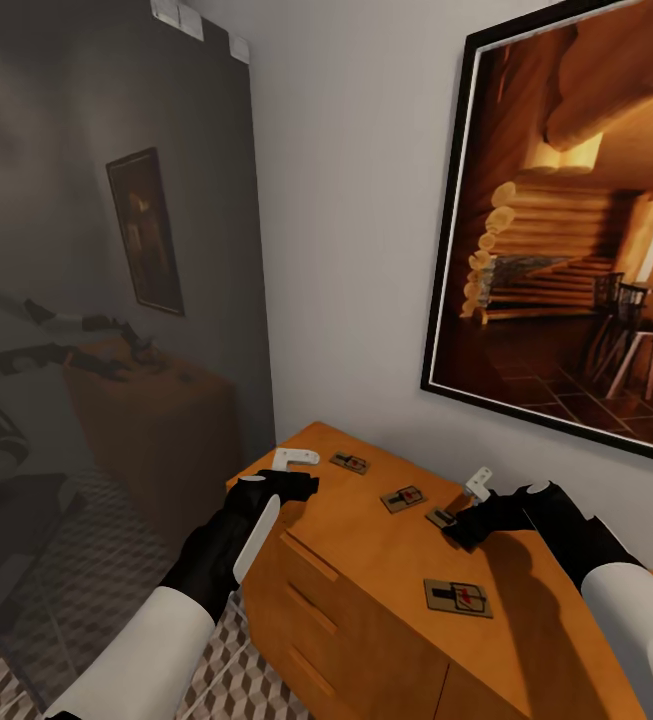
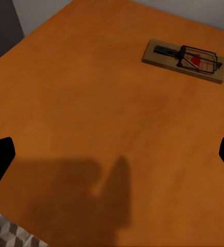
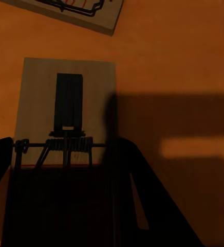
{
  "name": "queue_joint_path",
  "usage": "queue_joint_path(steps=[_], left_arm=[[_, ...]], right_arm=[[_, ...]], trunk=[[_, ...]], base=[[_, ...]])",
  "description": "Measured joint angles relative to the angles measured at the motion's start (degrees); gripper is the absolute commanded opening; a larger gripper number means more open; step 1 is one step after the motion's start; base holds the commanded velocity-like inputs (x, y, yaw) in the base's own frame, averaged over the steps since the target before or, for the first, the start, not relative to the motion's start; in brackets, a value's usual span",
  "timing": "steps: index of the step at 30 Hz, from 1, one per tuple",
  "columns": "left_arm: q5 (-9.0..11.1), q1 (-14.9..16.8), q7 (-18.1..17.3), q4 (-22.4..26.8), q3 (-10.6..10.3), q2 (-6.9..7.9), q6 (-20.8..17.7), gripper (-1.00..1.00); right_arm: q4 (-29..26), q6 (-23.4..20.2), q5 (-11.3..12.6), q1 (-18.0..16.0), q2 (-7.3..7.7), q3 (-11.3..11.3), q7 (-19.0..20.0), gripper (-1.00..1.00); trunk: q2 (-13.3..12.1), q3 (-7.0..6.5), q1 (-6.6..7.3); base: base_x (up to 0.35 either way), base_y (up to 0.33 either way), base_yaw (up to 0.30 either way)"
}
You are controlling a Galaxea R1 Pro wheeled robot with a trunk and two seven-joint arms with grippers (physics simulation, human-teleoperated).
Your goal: Take the four mousetraps from the cabinet in the bathroom and place them on the bathroom floor. Make sure all four end up on the same floor surface, and ensure that at least two of them are either under or directly next to the same bathroom sink.
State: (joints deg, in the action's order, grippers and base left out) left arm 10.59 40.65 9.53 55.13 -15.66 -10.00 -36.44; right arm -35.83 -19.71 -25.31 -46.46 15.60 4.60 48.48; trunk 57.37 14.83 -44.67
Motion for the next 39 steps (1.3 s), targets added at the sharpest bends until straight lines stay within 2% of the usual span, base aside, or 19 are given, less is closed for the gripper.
queue_joint_path(steps=[24, 39], left_arm=[[-0.1, 0.0, 0.0, 0.0, 0.0, 0.00, -0.2, 1.00], [-0.1, 0.0, 0.1, 0.0, 0.0, 0.00, -0.1, 1.00]], right_arm=[[0.0, 0.0, 0.0, 0.0, -0.09, 0.0, 0.0, -1.00], [0.0, 0.0, 0.0, 0.0, -0.08, 0.0, 0.0, -1.00]], trunk=[[-9.6, -4.32, 5.28], [-15.7, -7.02, 8.58]], base=[[0.000, 0.005, 0.000], [0.000, 0.264, 0.000]])
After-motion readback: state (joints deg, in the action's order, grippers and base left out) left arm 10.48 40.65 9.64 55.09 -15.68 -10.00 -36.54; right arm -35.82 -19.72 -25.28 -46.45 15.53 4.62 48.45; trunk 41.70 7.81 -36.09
